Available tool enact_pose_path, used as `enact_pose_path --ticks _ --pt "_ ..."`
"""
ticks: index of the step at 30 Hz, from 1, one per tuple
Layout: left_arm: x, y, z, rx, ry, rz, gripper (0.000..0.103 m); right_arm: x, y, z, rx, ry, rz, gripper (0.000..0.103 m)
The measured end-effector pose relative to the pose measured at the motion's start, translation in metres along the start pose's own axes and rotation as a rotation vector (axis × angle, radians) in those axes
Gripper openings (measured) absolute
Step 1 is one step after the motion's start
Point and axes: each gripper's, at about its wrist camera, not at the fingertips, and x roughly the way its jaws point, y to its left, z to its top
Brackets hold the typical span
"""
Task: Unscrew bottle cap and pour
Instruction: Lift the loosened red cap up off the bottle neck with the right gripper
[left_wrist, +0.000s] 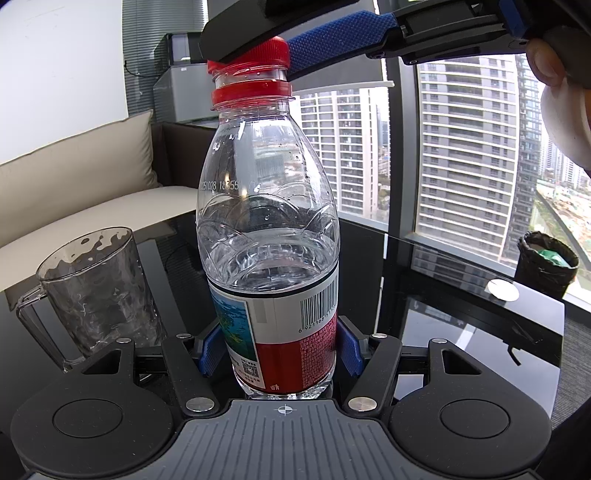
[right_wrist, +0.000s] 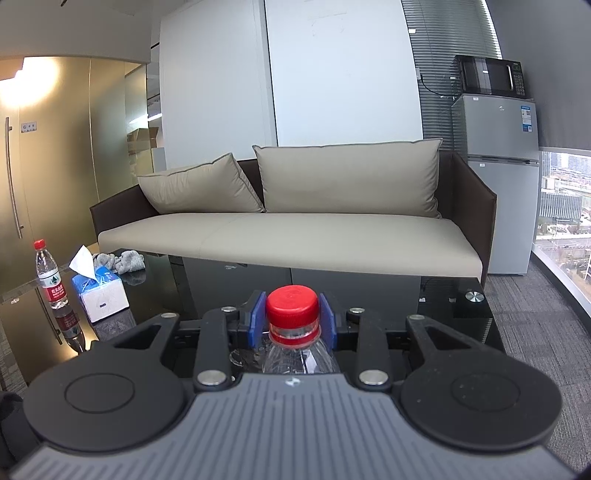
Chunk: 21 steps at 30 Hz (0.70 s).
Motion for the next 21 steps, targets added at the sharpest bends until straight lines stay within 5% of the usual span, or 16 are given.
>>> enact_pose_path --ticks 21 --pt "0.001 -0.001 0.000 0.002 0.000 0.001 0.058 -0.017 -0.028 0.006 0.043 -0.073 -0.091 0.034"
